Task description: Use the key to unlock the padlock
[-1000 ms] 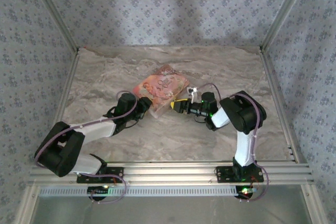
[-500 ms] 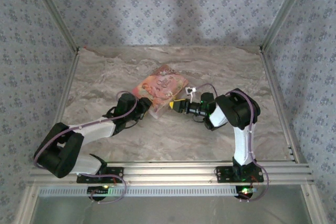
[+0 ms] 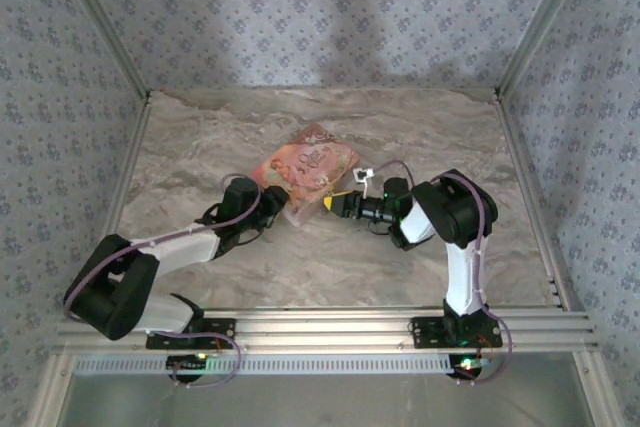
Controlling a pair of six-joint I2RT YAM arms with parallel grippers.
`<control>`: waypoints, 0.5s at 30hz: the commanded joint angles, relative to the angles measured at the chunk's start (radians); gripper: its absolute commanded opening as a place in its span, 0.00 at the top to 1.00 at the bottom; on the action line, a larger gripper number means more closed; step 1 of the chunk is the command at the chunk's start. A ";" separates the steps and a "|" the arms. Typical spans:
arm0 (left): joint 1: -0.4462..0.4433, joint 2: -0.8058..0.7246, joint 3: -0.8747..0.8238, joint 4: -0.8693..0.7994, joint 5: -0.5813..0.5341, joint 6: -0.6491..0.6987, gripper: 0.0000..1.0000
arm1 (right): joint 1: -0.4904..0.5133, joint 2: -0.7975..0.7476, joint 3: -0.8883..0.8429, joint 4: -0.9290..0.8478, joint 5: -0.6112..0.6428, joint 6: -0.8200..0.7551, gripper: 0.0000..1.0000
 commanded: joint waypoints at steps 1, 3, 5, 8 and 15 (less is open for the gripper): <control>0.004 0.005 -0.024 -0.133 -0.012 0.010 0.51 | 0.008 -0.044 -0.006 0.053 -0.060 -0.024 0.46; 0.004 0.005 -0.022 -0.134 -0.013 0.011 0.51 | 0.007 -0.047 -0.005 0.053 -0.061 -0.024 0.49; 0.004 0.005 -0.022 -0.135 -0.012 0.011 0.51 | 0.007 -0.046 -0.004 0.053 -0.062 -0.023 0.51; 0.005 0.003 -0.024 -0.137 -0.012 0.011 0.51 | 0.007 -0.042 -0.004 0.052 -0.056 -0.020 0.56; 0.005 0.002 -0.024 -0.138 -0.013 0.013 0.51 | 0.006 -0.023 -0.003 0.030 -0.040 -0.016 0.68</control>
